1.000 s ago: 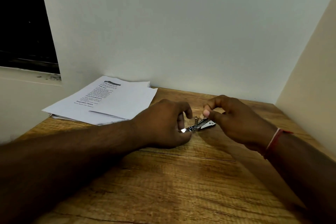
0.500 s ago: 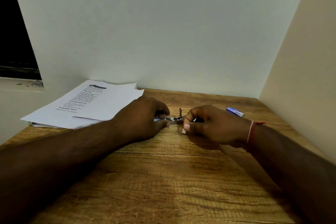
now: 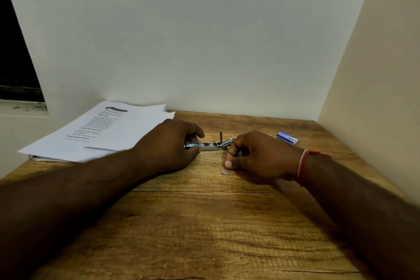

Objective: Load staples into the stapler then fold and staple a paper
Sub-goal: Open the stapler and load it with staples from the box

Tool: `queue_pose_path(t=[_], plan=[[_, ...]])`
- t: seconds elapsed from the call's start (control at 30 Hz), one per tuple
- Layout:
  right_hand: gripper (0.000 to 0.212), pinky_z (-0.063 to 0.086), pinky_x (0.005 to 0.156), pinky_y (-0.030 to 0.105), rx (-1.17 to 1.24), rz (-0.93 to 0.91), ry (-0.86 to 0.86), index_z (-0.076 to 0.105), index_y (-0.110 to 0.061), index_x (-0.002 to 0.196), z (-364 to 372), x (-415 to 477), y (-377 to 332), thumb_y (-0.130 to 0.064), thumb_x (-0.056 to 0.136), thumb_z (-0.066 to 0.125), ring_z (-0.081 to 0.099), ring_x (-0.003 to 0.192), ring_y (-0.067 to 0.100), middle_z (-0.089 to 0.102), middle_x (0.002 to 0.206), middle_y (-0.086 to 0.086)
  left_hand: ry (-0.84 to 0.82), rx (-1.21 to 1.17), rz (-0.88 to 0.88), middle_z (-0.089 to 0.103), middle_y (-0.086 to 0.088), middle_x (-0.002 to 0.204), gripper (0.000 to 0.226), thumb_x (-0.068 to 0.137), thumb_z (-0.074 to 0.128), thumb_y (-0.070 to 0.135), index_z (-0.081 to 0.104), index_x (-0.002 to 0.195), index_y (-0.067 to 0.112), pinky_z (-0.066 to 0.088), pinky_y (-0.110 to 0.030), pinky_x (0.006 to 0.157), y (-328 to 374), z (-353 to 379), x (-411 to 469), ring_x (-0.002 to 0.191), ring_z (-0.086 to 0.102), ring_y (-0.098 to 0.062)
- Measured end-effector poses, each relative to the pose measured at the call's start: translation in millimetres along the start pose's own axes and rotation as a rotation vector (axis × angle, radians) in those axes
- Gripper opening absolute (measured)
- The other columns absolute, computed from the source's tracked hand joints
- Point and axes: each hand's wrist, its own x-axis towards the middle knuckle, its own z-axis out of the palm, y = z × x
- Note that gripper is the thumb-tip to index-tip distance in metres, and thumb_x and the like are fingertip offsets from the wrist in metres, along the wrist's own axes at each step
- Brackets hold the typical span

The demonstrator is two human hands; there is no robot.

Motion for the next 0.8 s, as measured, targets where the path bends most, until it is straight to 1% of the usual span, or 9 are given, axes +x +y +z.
queue_pose_path(t=[0.1,0.23,0.3,0.4,0.5,0.6,0.7,0.77,0.8], plan=[[0.011,0.052,0.061,0.019,0.022,-0.007,0.078,0.084,-0.026,0.09,-8.1,2.1,6.2,-0.034,0.098,0.085,0.069,0.066,-0.003,0.081,0.082,-0.013,0.009,-0.024,0.001,0.079,0.021,0.1,0.031,0.095,0.083,0.03,0.08,0.124,0.036,0.06,-0.03,0.092,-2.5,1.9,1.0,0.097,0.072,0.0],[0.017,0.049,0.073,0.026,-0.04,0.036,0.451,0.079,-0.028,0.088,-33.7,9.8,34.7,-0.042,0.093,0.088,0.069,0.083,0.0,0.078,0.087,-0.011,0.017,-0.037,-0.003,0.08,0.021,0.103,0.031,0.095,0.083,0.029,0.08,0.126,0.036,0.058,-0.026,0.09,-6.0,4.5,3.2,0.098,0.073,-0.001],[0.021,0.049,0.075,0.024,-0.071,0.141,0.542,0.077,-0.03,0.096,-48.4,11.2,56.5,-0.043,0.088,0.092,0.068,0.09,0.001,0.076,0.095,-0.013,0.02,-0.032,0.0,0.08,0.02,0.105,0.033,0.096,0.084,0.028,0.08,0.127,0.035,0.058,-0.026,0.09,-6.8,6.1,5.0,0.099,0.073,-0.001],[0.043,0.055,0.089,0.032,-0.174,0.382,0.455,0.075,-0.024,0.113,-66.9,9.9,87.8,-0.046,0.083,0.096,0.067,0.096,0.009,0.073,0.107,-0.008,0.023,-0.018,0.001,0.08,0.021,0.107,0.034,0.096,0.085,0.029,0.079,0.129,0.036,0.057,-0.024,0.091,-7.4,7.9,7.5,0.1,0.073,-0.001],[0.044,0.059,0.095,0.038,-0.221,0.498,0.374,0.078,-0.021,0.104,-73.4,10.0,106.7,-0.054,0.081,0.095,0.067,0.091,0.014,0.075,0.102,-0.003,0.02,-0.012,-0.012,0.079,0.021,0.108,0.033,0.097,0.084,0.031,0.079,0.129,0.038,0.054,-0.021,0.088,-6.9,9.1,8.3,0.1,0.072,0.0],[0.033,0.057,0.092,0.038,-0.156,0.479,0.399,0.082,-0.022,0.104,-71.9,13.6,117.0,-0.048,0.087,0.093,0.063,0.087,0.009,0.074,0.097,-0.005,0.023,-0.014,-0.008,0.08,0.019,0.111,0.034,0.097,0.084,0.031,0.079,0.131,0.036,0.058,-0.026,0.094,-7.1,10.3,8.1,0.102,0.073,-0.002],[0.023,0.058,0.095,0.039,-0.123,0.459,0.439,0.084,-0.022,0.11,-70.5,16.9,122.3,-0.035,0.091,0.092,0.066,0.092,0.013,0.078,0.108,0.001,0.047,-0.009,0.008,0.077,0.018,0.121,0.038,0.096,0.086,0.035,0.077,0.133,0.037,0.061,-0.032,0.101,-8.6,9.8,6.1,0.108,0.071,-0.003],[0.019,0.058,0.092,0.038,-0.088,0.389,0.463,0.084,-0.025,0.11,-65.4,18.4,119.7,-0.032,0.093,0.09,0.072,0.099,0.018,0.08,0.108,0.0,0.093,-0.017,0.035,0.072,0.02,0.13,0.045,0.094,0.087,0.041,0.074,0.136,0.038,0.058,-0.029,0.103,-8.6,9.8,4.7,0.115,0.066,-0.001],[0.017,0.057,0.085,0.034,-0.06,0.33,0.487,0.084,-0.028,0.108,-61.8,18.5,115.1,-0.033,0.093,0.09,0.074,0.097,0.018,0.081,0.103,-0.002,0.131,-0.026,0.057,0.071,0.022,0.128,0.044,0.093,0.088,0.043,0.074,0.134,0.037,0.056,-0.022,0.1,-7.1,9.7,4.4,0.114,0.064,0.002]])
